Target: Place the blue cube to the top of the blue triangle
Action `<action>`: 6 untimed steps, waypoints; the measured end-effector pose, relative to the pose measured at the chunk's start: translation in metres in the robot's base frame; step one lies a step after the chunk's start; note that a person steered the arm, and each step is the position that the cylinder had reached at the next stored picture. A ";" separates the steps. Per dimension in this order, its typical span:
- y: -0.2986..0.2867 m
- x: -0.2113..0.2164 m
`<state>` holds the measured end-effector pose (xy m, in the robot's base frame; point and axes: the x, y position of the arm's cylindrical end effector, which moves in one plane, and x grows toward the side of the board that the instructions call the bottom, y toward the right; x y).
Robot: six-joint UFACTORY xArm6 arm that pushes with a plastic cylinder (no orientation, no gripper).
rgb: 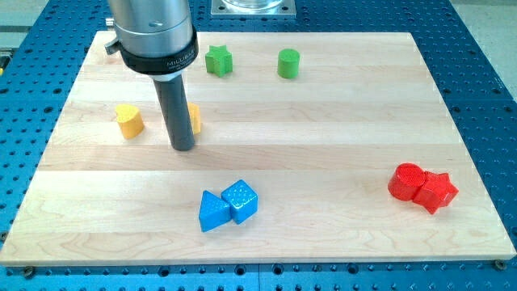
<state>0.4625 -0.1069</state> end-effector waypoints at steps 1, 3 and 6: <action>0.014 0.035; 0.012 0.034; 0.148 0.041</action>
<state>0.5037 0.0407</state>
